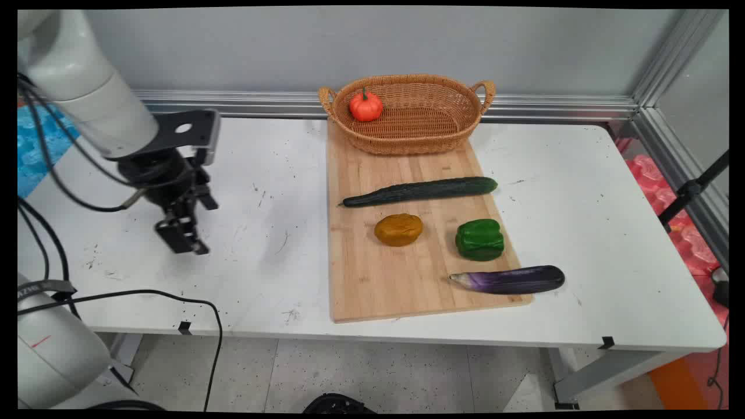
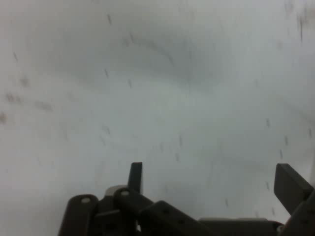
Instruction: Pick up the potato from the cutting board, then place the picked object in the vegetable basket
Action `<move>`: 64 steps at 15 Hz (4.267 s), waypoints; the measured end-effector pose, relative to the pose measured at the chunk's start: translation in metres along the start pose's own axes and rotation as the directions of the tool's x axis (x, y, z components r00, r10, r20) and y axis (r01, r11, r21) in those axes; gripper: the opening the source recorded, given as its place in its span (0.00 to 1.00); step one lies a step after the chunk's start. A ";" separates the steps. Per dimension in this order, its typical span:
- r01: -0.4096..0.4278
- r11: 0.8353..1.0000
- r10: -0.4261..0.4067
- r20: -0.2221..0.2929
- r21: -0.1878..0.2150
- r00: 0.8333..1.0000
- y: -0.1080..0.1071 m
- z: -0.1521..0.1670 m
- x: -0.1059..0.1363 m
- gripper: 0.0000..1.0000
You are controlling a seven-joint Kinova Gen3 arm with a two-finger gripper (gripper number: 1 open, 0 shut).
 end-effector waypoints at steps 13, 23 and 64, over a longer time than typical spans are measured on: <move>-0.040 0.998 0.049 -0.215 0.050 0.975 -0.013 0.012 0.129 1.00; -0.023 0.998 0.042 -0.341 0.061 0.939 -0.010 0.057 0.197 1.00; 0.001 1.000 0.004 -0.439 0.011 0.899 -0.100 0.064 0.258 0.00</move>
